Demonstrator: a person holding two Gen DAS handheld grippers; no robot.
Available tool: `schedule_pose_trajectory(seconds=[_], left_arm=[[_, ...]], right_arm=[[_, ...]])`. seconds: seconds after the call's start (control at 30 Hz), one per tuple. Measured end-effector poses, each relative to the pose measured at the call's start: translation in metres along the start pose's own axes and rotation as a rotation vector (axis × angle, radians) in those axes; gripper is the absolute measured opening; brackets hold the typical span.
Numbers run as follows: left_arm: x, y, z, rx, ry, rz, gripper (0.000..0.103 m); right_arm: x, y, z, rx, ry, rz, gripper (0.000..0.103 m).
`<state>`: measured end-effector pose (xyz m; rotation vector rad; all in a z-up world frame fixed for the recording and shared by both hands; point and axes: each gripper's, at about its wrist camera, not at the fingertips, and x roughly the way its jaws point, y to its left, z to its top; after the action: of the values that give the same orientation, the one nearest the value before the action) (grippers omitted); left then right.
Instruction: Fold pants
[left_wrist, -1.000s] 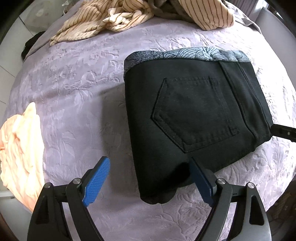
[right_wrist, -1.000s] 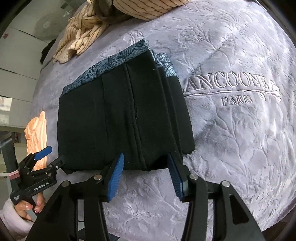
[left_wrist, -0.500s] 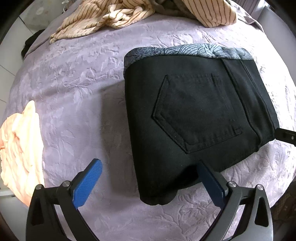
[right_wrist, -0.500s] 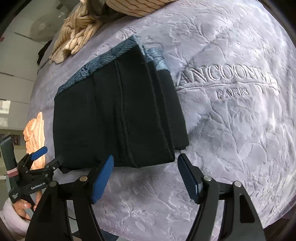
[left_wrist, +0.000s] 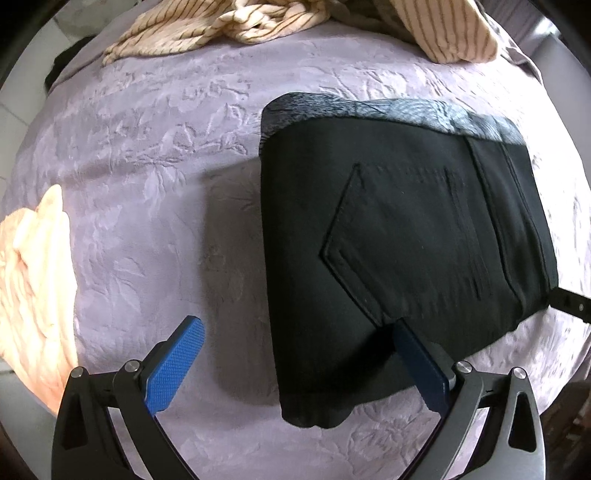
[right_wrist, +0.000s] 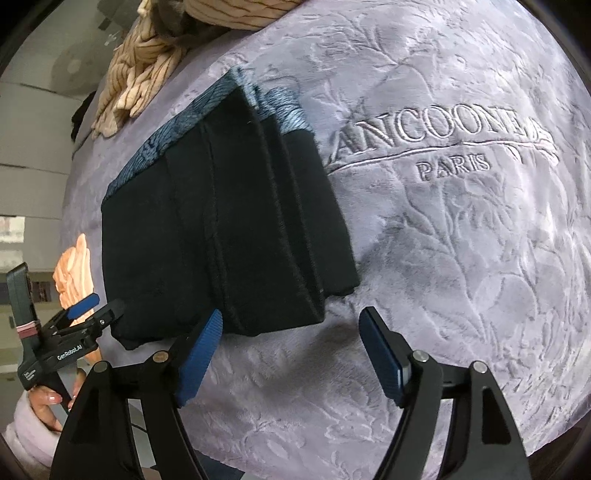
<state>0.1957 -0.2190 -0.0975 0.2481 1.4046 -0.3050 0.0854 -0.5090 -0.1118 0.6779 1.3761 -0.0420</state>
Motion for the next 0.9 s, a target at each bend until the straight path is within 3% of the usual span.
schedule_pose_trajectory(seconds=[0.4, 0.63, 0.8, 0.9], left_arm=[[0.021, 0.019, 0.014, -0.059, 0.054, -0.081, 0.103], [0.01, 0.033, 0.028, -0.077, -0.027, -0.143, 0.103], [0.019, 0.032, 0.049, -0.042, -0.038, -0.21, 0.103], [0.028, 0.025, 0.06, -0.027, -0.036, -0.211, 0.103]], right_arm=[[-0.004, -0.01, 0.011, 0.006, 0.0, 0.023, 0.081], [-0.003, -0.016, 0.025, 0.009, 0.002, 0.051, 0.081], [0.006, -0.017, 0.043, -0.014, 0.031, 0.131, 0.081], [0.013, -0.022, 0.057, -0.012, 0.031, 0.173, 0.081]])
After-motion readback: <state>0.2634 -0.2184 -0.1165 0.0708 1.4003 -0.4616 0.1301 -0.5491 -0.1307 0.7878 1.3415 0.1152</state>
